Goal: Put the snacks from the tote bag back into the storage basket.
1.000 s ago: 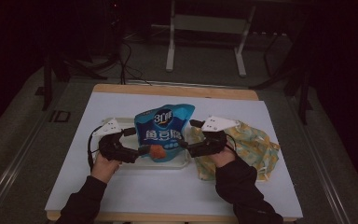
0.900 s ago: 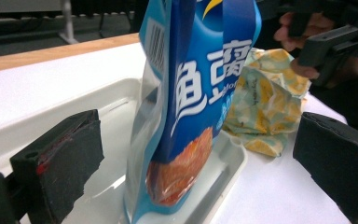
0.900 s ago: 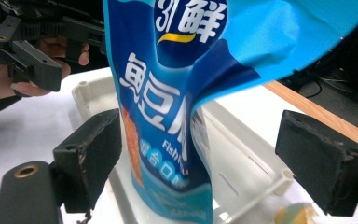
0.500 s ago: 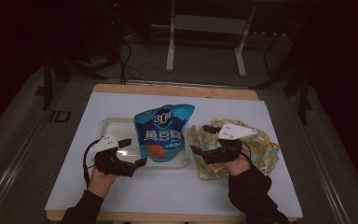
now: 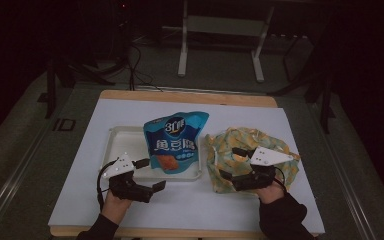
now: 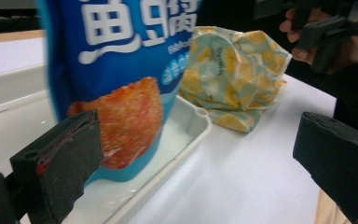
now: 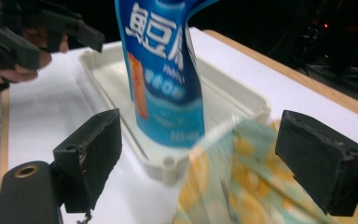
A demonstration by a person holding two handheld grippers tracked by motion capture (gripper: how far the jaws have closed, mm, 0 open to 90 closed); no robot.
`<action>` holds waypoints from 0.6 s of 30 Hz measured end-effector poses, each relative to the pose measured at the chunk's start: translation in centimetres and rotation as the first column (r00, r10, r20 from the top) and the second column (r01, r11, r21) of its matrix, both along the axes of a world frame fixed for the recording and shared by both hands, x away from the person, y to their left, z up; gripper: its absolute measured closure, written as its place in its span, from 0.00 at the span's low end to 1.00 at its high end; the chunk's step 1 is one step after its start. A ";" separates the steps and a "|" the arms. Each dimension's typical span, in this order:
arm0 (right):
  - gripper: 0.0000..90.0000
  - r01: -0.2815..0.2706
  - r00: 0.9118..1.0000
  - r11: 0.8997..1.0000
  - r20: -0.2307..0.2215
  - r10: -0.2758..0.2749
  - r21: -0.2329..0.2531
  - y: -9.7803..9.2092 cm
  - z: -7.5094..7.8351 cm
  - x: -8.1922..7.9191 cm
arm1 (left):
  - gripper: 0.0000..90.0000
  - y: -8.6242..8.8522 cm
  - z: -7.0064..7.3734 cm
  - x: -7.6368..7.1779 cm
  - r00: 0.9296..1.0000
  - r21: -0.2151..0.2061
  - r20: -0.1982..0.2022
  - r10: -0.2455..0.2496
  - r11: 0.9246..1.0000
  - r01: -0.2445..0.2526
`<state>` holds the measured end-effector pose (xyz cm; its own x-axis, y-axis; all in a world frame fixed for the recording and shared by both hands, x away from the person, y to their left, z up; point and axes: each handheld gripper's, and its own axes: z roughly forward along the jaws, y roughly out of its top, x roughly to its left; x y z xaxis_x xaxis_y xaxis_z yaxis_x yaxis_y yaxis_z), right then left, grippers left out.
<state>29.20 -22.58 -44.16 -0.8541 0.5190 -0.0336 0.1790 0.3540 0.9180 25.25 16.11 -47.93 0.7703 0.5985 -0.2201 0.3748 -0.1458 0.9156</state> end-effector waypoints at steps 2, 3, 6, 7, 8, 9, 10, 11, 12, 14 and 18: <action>0.16 0.010 1.000 1.000 -0.001 -0.010 -0.001 -0.7 -0.3 -0.3 | 0.02 -0.4 0.0 -0.1 1.000 -0.013 -0.002 -0.020 1.000 0.020; 0.16 0.015 1.000 1.000 -0.006 -0.015 0.001 -1.1 -0.5 -0.5 | 0.02 -0.6 0.0 -0.2 1.000 -0.009 -0.002 -0.026 1.000 0.026; 0.16 0.027 1.000 1.000 -0.015 -0.027 0.002 -1.8 -0.8 -0.8 | 0.02 -1.2 0.0 -0.2 0.999 -0.010 -0.003 -0.047 0.999 0.047; 0.16 0.038 0.999 0.999 -0.020 -0.038 0.001 -2.5 -1.1 -1.0 | 0.02 -1.4 0.0 -0.2 0.999 -0.011 -0.003 -0.050 0.999 0.050; 0.16 0.042 0.999 0.999 -0.022 -0.042 0.001 -2.7 -1.1 -1.2 | 0.02 -1.5 0.0 -0.2 0.998 -0.014 -0.004 -0.057 0.998 0.057; 0.16 0.046 0.999 0.999 -0.022 -0.046 -0.001 -3.0 -1.2 -1.2 | 0.02 -1.7 0.0 -0.2 0.998 -0.014 -0.004 -0.065 0.998 0.065; 0.16 0.052 0.998 0.999 -0.026 -0.052 -0.001 -3.3 -1.3 -1.4 | 0.02 -1.9 -0.1 -0.3 0.998 -0.011 -0.003 -0.070 0.997 0.070; 0.16 0.059 0.998 0.998 -0.026 -0.059 -0.002 -3.6 -1.3 -1.5 | 0.02 -2.2 -0.1 -0.3 0.997 -0.014 -0.003 -0.081 0.997 0.081; 0.16 0.062 0.998 0.998 -0.029 -0.062 -0.005 -3.9 -1.4 -1.7 | 0.02 -2.4 -0.1 -0.3 0.996 -0.012 0.000 -0.088 0.996 0.088; 0.16 0.077 0.997 0.997 -0.031 -0.077 -0.012 -4.4 -1.5 -2.0 | 0.02 -2.9 -0.1 -0.3 0.995 -0.006 0.000 -0.100 0.995 0.100; 0.16 0.099 0.995 0.995 -0.022 -0.100 -0.031 -5.4 -1.7 -2.5 | 0.02 -3.8 -0.3 -0.3 0.992 -0.002 -0.002 -0.127 0.992 0.127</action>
